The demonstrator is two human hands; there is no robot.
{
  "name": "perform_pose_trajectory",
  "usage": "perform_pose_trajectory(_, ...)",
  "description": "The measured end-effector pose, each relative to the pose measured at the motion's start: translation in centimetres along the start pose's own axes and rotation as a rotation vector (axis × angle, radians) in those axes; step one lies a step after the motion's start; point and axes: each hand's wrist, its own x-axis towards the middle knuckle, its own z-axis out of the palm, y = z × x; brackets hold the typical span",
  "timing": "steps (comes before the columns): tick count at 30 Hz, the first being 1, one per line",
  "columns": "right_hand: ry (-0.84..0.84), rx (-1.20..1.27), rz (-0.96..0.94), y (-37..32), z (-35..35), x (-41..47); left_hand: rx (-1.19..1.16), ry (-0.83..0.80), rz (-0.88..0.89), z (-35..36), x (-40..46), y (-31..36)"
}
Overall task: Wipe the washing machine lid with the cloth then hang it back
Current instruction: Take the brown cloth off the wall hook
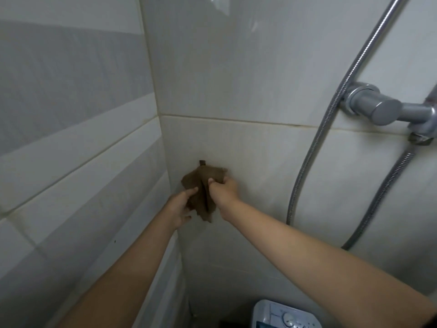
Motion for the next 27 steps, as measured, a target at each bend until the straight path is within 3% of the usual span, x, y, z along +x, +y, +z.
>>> perform_pose_trajectory(5,-0.003,-0.128,-0.199,-2.1,-1.6,-0.3,-0.056,0.015,0.102,0.0,-0.9,0.8)
perform_pose_trajectory(12,0.006,-0.189,-0.291,-2.6,-6.5,-1.7,-0.028,-0.002,0.249,0.8,-4.9,2.5)
perform_pose_trajectory(19,-0.028,-0.106,0.033,1.3,-13.1,-3.9,0.222,0.047,0.232,6.4,-9.0,-0.6)
perform_pose_trajectory(27,-0.243,0.244,0.480,7.6,-20.6,-6.8,0.488,-0.241,0.152,16.1,-12.1,-8.0)
